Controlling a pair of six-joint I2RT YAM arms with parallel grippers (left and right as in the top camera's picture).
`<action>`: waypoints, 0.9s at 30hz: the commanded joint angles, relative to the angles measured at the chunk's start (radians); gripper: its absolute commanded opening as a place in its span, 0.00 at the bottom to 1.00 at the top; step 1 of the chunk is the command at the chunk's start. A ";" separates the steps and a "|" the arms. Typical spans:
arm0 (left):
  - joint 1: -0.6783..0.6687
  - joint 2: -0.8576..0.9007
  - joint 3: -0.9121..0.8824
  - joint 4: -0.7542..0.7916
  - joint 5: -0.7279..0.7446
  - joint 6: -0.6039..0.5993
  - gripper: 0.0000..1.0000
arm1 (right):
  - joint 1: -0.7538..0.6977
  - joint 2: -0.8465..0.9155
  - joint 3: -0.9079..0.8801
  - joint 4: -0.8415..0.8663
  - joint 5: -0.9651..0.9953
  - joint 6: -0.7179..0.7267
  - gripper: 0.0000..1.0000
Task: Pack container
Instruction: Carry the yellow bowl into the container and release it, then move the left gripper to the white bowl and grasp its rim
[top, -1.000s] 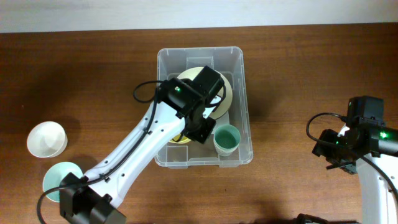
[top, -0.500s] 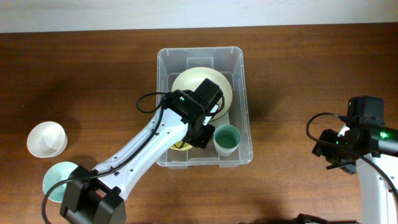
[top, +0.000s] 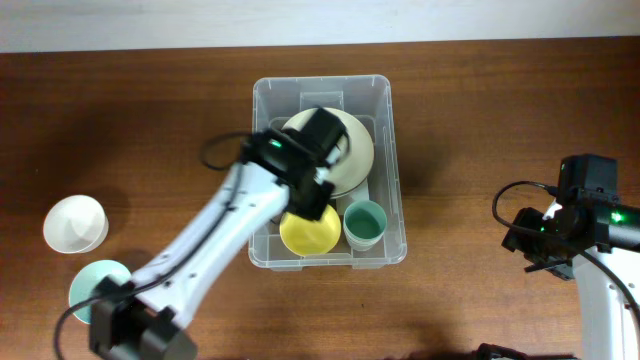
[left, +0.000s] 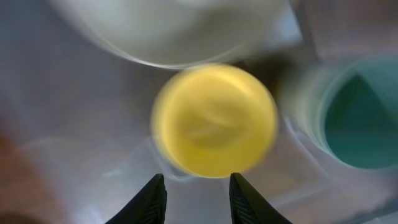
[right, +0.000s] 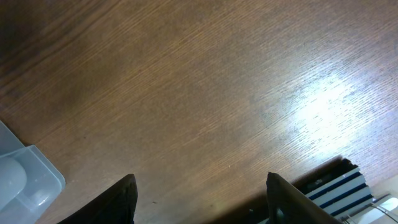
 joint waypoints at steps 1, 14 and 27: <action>0.130 -0.117 0.085 -0.025 -0.137 -0.017 0.35 | -0.003 0.000 -0.003 0.000 -0.002 -0.006 0.62; 0.802 -0.149 0.005 0.019 -0.152 -0.127 0.48 | -0.003 0.000 -0.003 0.000 -0.002 -0.006 0.62; 1.029 0.155 -0.128 0.188 -0.152 -0.127 0.52 | -0.003 0.000 -0.003 -0.002 -0.002 -0.006 0.62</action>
